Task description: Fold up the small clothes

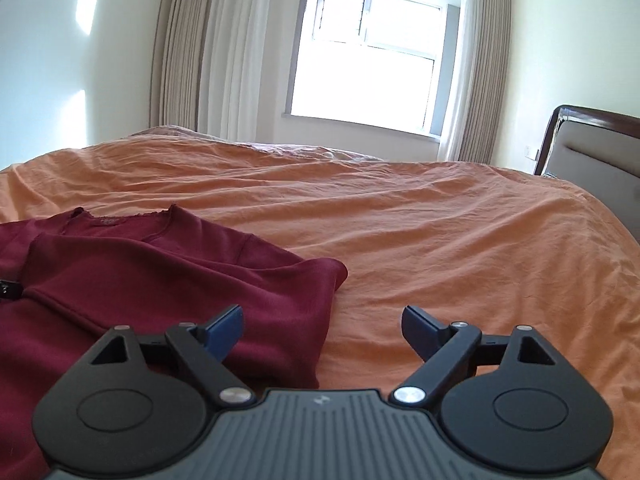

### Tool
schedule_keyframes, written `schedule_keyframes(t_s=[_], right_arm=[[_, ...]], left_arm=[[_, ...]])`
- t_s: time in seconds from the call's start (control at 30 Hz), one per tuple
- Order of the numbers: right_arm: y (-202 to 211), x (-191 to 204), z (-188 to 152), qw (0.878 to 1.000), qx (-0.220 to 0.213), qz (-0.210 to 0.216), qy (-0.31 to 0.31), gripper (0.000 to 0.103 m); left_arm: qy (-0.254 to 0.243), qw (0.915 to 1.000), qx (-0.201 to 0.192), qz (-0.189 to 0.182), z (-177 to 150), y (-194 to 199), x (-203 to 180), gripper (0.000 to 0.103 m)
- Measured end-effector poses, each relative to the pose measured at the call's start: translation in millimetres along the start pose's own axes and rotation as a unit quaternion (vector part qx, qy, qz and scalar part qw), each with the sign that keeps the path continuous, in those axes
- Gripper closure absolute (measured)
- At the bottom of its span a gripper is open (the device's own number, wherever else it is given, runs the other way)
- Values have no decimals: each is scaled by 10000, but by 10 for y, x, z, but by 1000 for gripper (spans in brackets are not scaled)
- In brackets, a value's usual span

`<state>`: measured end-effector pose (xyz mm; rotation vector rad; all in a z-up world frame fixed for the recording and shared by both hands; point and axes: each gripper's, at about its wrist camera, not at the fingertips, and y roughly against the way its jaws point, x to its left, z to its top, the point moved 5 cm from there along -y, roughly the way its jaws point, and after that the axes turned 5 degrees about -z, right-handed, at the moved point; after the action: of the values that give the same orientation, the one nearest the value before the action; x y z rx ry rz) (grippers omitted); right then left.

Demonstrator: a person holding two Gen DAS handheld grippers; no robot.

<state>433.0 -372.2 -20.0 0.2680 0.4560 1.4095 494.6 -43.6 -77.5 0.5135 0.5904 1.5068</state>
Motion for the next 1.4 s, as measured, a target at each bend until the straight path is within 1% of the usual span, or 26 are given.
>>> schedule_keyframes(t_s=[0.1,0.2,0.27,0.33,0.47,0.57,0.67,0.77,0.83,0.93,1.0,1.07,1.13,1.23,1.33,1.4], right_arm=[[-234,-8,-121,9985,325,-439,47,13],[-278,-102,-274,9976,466,-461,-219,8],[-274,-148,-320,9966,527,-522,-347,2],[-234,-169,-302,9960,603,-490,-437,2],[-60,-148,-197,9946,719,-579,-481,0],[117,-60,-78,9955,690,-511,-401,0],[297,77,35,9970,584,-466,-224,0],[480,239,155,9987,417,-266,-150,0],[594,355,235,9993,315,-91,-182,0],[745,533,329,9994,161,191,-234,0],[838,674,358,9992,53,326,-203,0],[917,842,355,9990,-61,428,-57,0],[960,1024,314,9986,-105,524,42,0],[992,1250,200,9971,-30,760,15,0],[1050,1478,22,9952,20,979,-44,0],[1063,1606,-91,9940,4,1092,-37,0]], left_arm=[[10,10000,-9,-9,-3,6,-2,0],[6,10000,-38,-10,-9,9,-5,0],[-16,10000,-65,3,-16,7,-12,0],[-35,10000,-79,16,-17,4,-16,0],[-35,10000,-85,17,-21,10,-16,0],[0,10000,-73,-7,-10,18,-9,0],[153,9998,-89,-106,77,114,31,0],[318,9992,-204,-128,202,337,89,0],[348,9987,-303,-207,286,534,141,0],[356,9986,-324,-198,359,753,251,0],[436,9983,-363,-111,394,896,398,0],[493,9975,-506,11,415,1048,593,0],[455,9972,-549,215,433,1163,812,0],[343,9967,-484,562,434,1272,1185,0],[369,9955,-346,801,359,1319,1633,0],[368,9940,-362,963,291,1350,1906,0]])
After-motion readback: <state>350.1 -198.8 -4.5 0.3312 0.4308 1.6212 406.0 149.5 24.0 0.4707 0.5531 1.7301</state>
